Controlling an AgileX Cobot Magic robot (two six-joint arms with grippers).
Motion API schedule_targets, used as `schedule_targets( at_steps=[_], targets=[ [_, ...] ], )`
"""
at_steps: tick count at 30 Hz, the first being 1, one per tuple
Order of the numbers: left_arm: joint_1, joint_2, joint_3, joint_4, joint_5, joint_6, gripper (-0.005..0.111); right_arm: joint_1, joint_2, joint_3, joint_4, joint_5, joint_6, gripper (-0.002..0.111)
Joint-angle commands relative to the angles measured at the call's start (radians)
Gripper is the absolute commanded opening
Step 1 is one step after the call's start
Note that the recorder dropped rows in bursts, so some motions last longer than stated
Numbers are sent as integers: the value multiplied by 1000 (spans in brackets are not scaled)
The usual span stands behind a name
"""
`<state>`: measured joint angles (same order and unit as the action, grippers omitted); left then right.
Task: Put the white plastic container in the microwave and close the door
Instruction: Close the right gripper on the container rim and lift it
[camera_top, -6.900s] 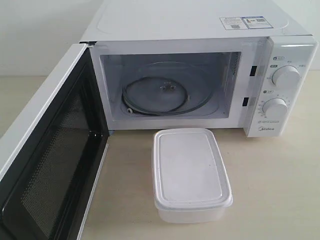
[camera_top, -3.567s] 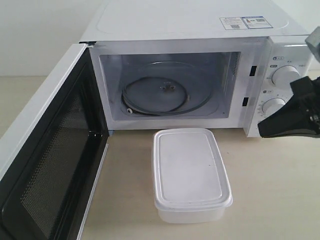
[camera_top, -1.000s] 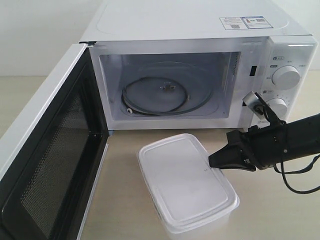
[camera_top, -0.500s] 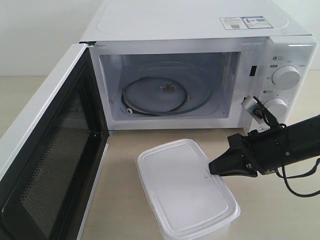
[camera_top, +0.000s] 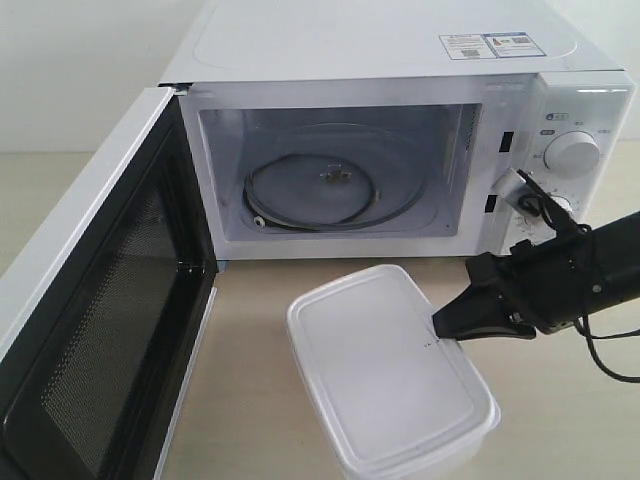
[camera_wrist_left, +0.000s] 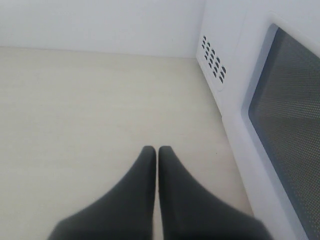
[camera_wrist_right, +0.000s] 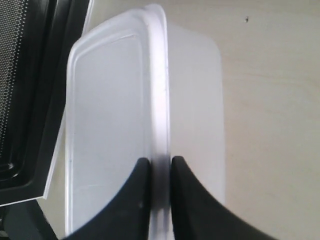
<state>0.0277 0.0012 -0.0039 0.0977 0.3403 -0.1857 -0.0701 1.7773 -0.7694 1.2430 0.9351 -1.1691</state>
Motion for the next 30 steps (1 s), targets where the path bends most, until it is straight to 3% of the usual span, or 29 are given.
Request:
schedule_targets(
  at_steps=[1,17,30],
  targets=[
    [2,-1,4,-3,-3,2,4,0,-45,-1,-67,-30,88,0],
    [2,-1,4,-3,-3,2,4,0,-70,56,162,-56,8,0],
    [2,-1,4,-3,-3,2,4,0,-209,121,162,-87,21,0]
  ],
)
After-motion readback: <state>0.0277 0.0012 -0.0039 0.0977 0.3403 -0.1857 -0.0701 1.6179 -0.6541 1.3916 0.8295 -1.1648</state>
